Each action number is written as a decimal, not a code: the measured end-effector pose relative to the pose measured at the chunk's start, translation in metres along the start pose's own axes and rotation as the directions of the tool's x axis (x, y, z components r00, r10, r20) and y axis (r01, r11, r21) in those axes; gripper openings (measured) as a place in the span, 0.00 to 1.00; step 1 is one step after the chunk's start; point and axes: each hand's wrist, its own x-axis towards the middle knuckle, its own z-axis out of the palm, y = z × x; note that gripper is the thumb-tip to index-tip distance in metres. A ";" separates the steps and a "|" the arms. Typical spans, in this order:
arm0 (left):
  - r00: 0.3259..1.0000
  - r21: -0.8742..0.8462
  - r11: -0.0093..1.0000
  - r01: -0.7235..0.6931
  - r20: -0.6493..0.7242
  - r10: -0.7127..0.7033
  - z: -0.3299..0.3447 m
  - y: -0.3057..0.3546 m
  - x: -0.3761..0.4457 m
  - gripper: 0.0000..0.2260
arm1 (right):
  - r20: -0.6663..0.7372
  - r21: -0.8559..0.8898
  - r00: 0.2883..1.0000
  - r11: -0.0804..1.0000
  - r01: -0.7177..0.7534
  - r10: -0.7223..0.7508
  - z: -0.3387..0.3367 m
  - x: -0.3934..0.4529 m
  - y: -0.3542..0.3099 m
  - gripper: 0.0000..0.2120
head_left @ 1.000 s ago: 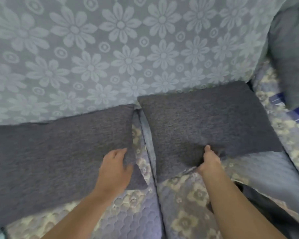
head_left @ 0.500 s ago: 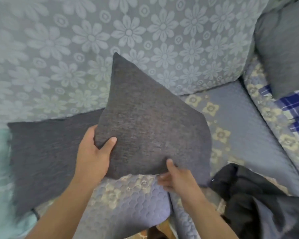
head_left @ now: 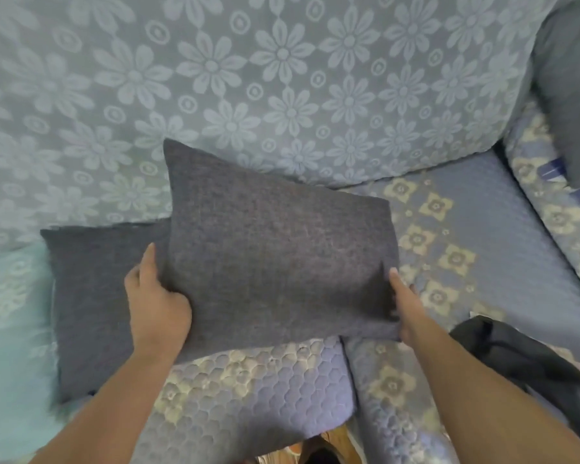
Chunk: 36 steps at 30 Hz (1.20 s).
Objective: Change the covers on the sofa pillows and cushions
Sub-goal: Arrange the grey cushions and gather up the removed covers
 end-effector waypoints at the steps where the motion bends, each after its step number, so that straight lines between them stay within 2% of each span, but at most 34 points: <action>1: 0.998 -0.106 0.994 -0.040 -0.055 0.034 0.005 0.011 -0.003 0.30 | 0.025 -0.004 1.000 1.000 -0.001 0.001 0.002 -0.002 -0.008 0.65; 2: 0.995 -0.155 0.986 -0.064 -0.084 0.051 0.009 0.016 -0.003 0.26 | 0.070 -0.026 0.998 1.000 -0.005 0.007 0.003 -0.002 -0.016 0.61; 3: 0.996 -0.123 0.990 -0.073 -0.069 0.064 0.012 0.021 -0.004 0.26 | 0.121 -0.056 0.993 0.998 -0.006 0.013 0.004 0.000 -0.024 0.56; 4: 0.998 -0.026 0.998 -0.053 -0.020 0.052 0.014 0.021 -0.001 0.29 | 0.163 -0.090 0.986 0.996 -0.005 0.020 0.005 -0.001 -0.031 0.53; 5: 0.999 0.068 0.997 -0.019 0.026 0.018 0.014 0.020 0.000 0.35 | 0.176 -0.120 0.984 0.993 0.008 0.013 0.004 0.000 -0.037 0.54; 6: 0.997 0.141 0.989 0.034 0.066 -0.044 0.013 0.017 0.003 0.39 | 0.166 -0.141 0.986 0.990 0.008 0.015 0.001 -0.001 -0.044 0.56; 7: 0.990 0.203 0.975 0.089 0.087 -0.108 0.013 0.010 0.008 0.41 | 0.166 -0.134 0.986 0.991 0.017 0.005 -0.002 -0.006 -0.052 0.53; 9: 0.969 0.336 0.928 0.162 0.126 -0.215 0.014 -0.011 0.020 0.40 | 0.165 -0.119 0.986 0.993 0.017 0.003 -0.011 -0.017 -0.063 0.38; 11: 0.951 0.422 0.886 0.190 0.143 -0.272 0.017 -0.021 0.029 0.36 | 0.185 -0.080 0.982 0.996 -0.029 0.043 -0.023 -0.016 -0.065 0.32; 13: 0.939 0.411 0.880 0.238 0.133 -0.316 0.022 -0.013 0.033 0.34 | 0.252 -0.037 0.967 0.999 -0.027 0.036 -0.032 -0.015 -0.063 0.30; 16: 0.922 0.370 0.871 0.324 0.083 -0.378 0.030 -0.022 0.052 0.37 | 0.363 -0.031 0.931 0.999 -0.028 0.037 -0.043 -0.020 -0.068 0.33; 19: 0.946 0.379 0.881 0.284 0.040 -0.323 0.037 -0.024 0.057 0.38 | 0.445 0.078 0.892 0.995 0.058 -0.086 -0.051 -0.029 -0.087 0.26; 21: 0.946 0.396 0.872 0.288 0.027 -0.324 0.035 -0.017 0.052 0.33 | 0.517 0.167 0.837 0.980 0.108 -0.180 -0.047 -0.038 -0.102 0.23; 23: 0.942 0.375 0.871 0.316 -0.014 -0.336 0.031 -0.018 0.051 0.24 | 0.525 0.204 0.810 0.963 0.178 -0.261 -0.039 -0.052 -0.116 0.21; 25: 0.947 0.357 0.881 0.310 -0.038 -0.318 0.027 -0.019 0.049 0.18 | 0.446 0.172 0.831 0.943 0.285 -0.332 -0.031 -0.061 -0.127 0.18; 27: 0.956 0.312 0.904 0.292 -0.079 -0.281 0.022 -0.011 0.045 0.13 | 0.268 0.010 0.857 0.891 0.454 -0.440 -0.026 -0.069 -0.135 0.15; 28: 0.962 0.274 0.923 0.272 -0.111 -0.250 0.016 -0.004 0.042 0.11 | 0.172 -0.095 0.848 0.848 0.521 -0.502 -0.024 -0.072 -0.137 0.15; 30: 0.963 0.176 0.958 0.227 -0.187 -0.194 0.003 0.012 0.033 0.08 | 0.047 -0.281 0.804 0.764 0.580 -0.593 -0.021 -0.077 -0.138 0.18; 32: 0.953 0.073 0.979 0.191 -0.253 -0.168 -0.009 0.027 0.022 0.09 | -0.037 -0.386 0.755 0.707 0.593 -0.654 -0.022 -0.081 -0.142 0.20; 36: 0.966 -0.108 0.992 0.061 -0.242 -0.086 -0.012 0.067 -0.002 0.09 | -0.162 -0.502 0.656 0.634 0.588 -0.737 -0.048 -0.085 -0.182 0.23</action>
